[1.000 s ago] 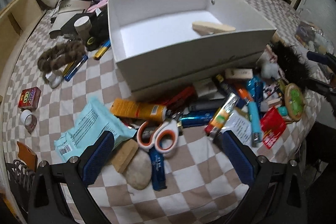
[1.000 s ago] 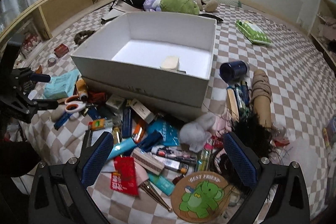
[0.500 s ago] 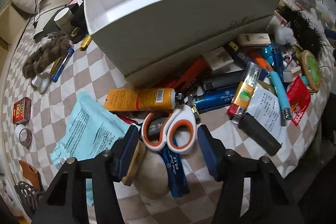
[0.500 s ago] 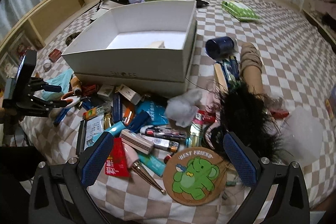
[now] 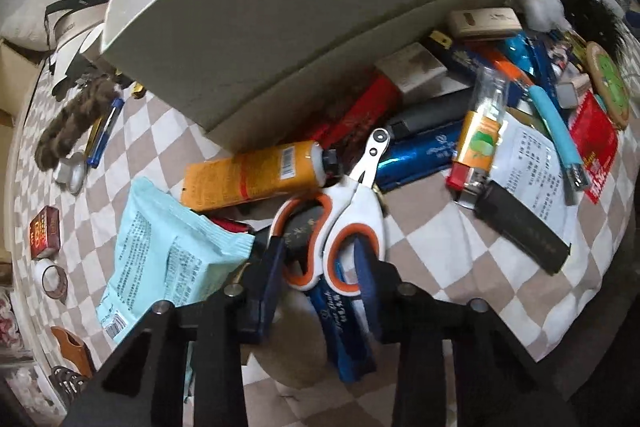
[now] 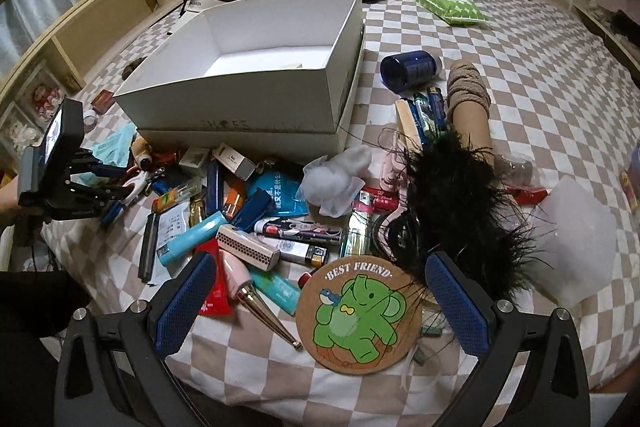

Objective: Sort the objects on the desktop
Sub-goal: 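Withdraw both open tools from the shoebox back over the pile, then lower the left tool onto the orange-handled scissors while the right tool reaches the red snack packet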

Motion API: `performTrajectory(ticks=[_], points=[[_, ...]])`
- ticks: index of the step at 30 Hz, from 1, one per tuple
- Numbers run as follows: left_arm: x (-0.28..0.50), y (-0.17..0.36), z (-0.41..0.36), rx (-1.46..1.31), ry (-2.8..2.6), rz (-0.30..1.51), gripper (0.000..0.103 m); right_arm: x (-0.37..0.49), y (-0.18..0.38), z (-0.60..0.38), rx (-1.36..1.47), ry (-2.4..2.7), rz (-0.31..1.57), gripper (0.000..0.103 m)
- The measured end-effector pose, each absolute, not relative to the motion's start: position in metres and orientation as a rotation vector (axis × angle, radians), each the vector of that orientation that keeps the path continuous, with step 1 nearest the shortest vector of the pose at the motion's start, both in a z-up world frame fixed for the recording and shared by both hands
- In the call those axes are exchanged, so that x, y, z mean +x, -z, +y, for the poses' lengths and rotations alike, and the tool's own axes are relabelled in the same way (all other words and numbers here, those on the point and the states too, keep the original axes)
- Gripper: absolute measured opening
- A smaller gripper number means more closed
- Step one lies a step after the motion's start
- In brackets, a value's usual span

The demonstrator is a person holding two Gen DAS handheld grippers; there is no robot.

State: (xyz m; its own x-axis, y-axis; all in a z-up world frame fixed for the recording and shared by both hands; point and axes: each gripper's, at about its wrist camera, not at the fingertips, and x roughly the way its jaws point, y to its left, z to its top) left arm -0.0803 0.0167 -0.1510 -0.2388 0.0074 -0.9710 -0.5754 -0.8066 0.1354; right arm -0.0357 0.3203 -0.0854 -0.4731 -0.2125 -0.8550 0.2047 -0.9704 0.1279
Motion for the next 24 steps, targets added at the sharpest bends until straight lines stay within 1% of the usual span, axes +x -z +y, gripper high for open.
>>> performTrajectory(ticks=[4, 6, 10, 14, 17, 24], points=[[-0.069, 0.156, 0.029, -1.606, -2.041, 0.752, 0.022, -0.036, 0.087, 0.323, 1.460, 2.498, -0.022, 0.103], [-0.069, 0.158, 0.032, -1.617, -2.030, 0.728, 0.022, -0.036, 0.086, 0.325, 1.457, 2.501, -0.029, 0.103], [-0.069, 0.162, 0.035, -1.622, -2.032, 0.746, 0.022, -0.037, 0.088, 0.331, 1.466, 2.511, -0.048, 0.103], [-0.070, 0.162, 0.031, -1.645, -2.039, 0.694, 0.022, -0.039, 0.094, 0.339, 1.507, 2.505, -0.085, 0.103], [-0.071, 0.158, 0.025, -1.656, -2.042, 0.624, 0.017, -0.039, 0.098, 0.344, 1.541, 2.505, -0.102, 0.103], [-0.061, 0.152, 0.013, -1.653, -2.048, 0.571, 0.017, -0.039, 0.102, 0.361, 1.583, 2.515, -0.193, 0.103]])
